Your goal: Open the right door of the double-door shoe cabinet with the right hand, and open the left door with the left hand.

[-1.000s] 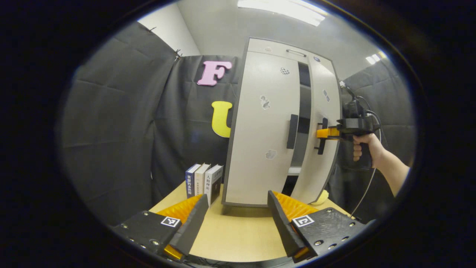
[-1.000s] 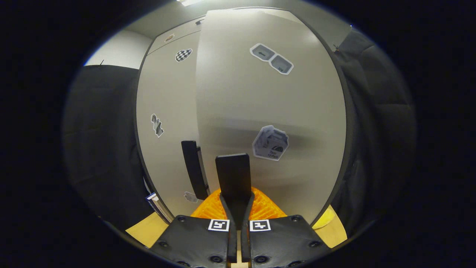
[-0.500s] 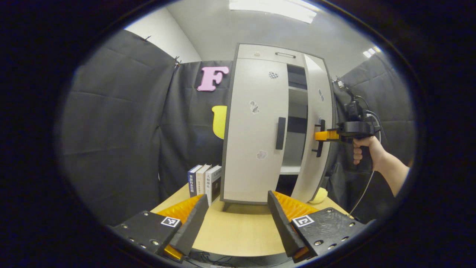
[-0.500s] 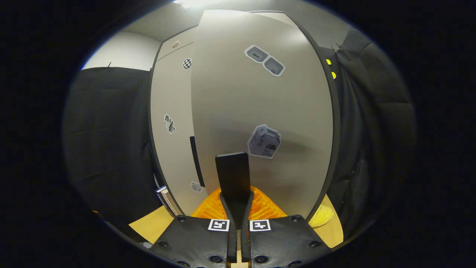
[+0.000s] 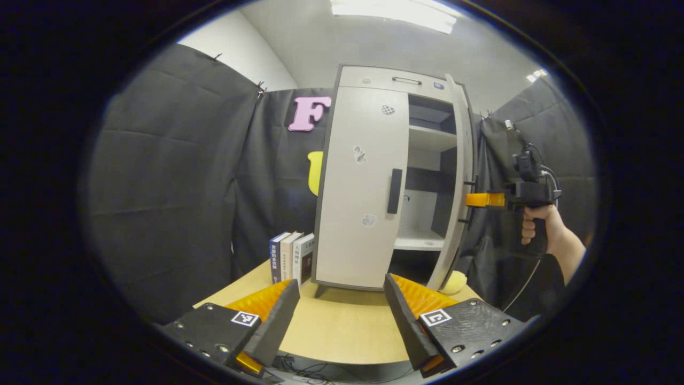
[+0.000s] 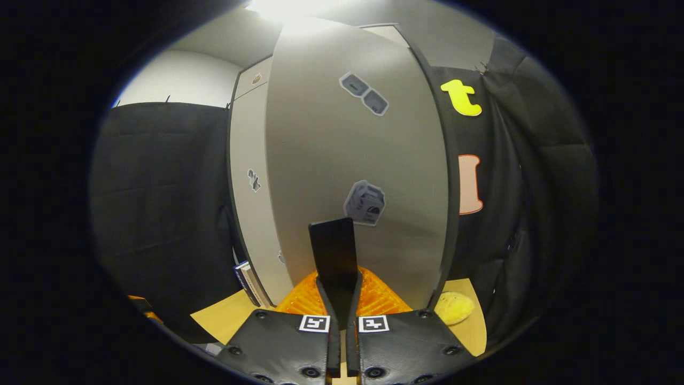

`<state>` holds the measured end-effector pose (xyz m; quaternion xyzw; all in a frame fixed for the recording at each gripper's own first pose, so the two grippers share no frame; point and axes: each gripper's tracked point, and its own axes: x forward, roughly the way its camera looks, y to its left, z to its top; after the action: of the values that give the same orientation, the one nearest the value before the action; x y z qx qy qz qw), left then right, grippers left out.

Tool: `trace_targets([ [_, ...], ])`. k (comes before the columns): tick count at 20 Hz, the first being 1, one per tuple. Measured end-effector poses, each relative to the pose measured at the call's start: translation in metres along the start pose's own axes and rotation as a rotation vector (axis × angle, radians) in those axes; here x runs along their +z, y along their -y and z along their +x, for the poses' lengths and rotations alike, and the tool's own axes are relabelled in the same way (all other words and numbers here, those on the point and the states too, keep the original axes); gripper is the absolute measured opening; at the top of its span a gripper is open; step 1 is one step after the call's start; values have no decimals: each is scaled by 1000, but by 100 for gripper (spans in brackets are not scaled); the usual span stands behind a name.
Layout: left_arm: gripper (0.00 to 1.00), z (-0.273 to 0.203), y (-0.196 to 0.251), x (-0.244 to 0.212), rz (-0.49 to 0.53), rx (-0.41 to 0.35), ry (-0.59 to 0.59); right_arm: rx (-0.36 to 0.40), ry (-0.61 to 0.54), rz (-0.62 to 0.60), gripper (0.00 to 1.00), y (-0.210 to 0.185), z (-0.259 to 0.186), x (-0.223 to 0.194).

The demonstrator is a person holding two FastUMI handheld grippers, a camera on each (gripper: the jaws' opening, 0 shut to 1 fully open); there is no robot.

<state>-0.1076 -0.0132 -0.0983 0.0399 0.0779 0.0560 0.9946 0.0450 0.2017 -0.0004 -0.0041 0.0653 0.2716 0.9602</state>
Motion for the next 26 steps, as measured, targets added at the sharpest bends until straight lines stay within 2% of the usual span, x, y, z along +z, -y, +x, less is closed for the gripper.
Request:
trace_targets([
  [1, 90, -2, 5, 0, -2, -1, 1, 3, -1, 3, 9, 6, -6, 0],
  [2, 90, -3, 11, 1, -5, -3, 3, 5, -3, 6, 5, 11, -12, -1],
  [12, 91, -15, 63, -3, 35, -60, 14, -17, -19, 21, 5, 53, -40, -2],
  [13, 93, -16, 64, -4, 36, -60, 13, -21, -18, 26, 2, 58, -43, -1],
  [15, 90, -17, 67, -6, 29, -61, 11, -29, -19, 30, 5, 70, -49, -1],
  [16, 90, -18, 67, -8, 26, -60, 8, -37, -20, 29, 2, 77, -52, 0],
  [17, 90, -18, 67, -8, 23, -59, 6, -50, -19, 26, 5, 83, -54, 1],
  [20, 90, -16, 69, -8, 12, -61, 7, -95, -14, 18, 5, 106, -61, 2],
  [21, 90, -14, 69, -7, 10, -64, 8, -110, -13, 21, 0, 115, -62, 3],
  [22, 93, -13, 70, -8, 12, -65, 8, -130, -12, 24, 4, 124, -63, 4],
  [23, 90, -12, 70, -7, 15, -67, 8, -156, -10, 25, 4, 134, -64, 5],
  [25, 90, -9, 71, -8, 19, -79, 3, -142, -11, 70, 7, 137, -62, 4],
  [26, 93, -6, 70, -10, 20, -86, -6, -142, -10, 103, 4, 136, -62, 4],
])
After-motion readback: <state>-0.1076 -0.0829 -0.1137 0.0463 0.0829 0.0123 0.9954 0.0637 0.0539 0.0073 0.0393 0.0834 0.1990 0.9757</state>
